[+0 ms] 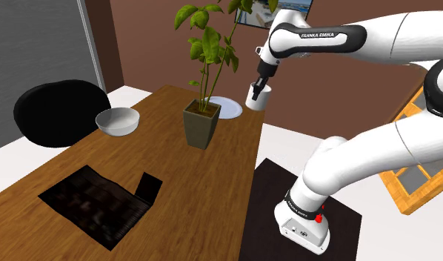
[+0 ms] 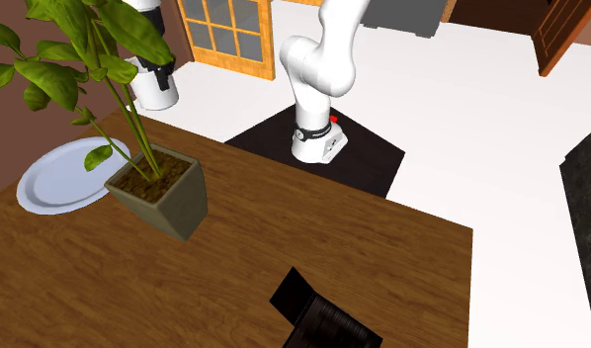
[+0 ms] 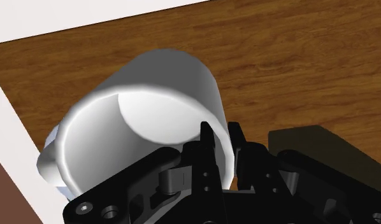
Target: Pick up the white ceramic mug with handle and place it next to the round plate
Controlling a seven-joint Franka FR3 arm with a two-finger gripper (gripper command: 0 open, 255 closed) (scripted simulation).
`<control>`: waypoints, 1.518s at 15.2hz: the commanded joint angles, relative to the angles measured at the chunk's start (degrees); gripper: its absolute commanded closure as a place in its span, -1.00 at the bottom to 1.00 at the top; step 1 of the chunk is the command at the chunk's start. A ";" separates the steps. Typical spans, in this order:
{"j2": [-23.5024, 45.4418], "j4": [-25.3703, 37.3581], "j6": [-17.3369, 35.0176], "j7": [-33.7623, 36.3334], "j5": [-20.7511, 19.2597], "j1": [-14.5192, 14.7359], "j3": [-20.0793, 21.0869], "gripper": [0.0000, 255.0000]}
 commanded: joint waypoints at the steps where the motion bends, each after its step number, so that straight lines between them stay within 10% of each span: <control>1: 3.32 2.55 0.98 -2.69 -0.16 -0.11 -2.43 1.00; 15: 31.42 28.80 0.74 -25.20 11.15 -0.14 -18.96 1.00; 23: 53.22 51.99 -6.86 -38.43 26.11 -9.50 -21.90 1.00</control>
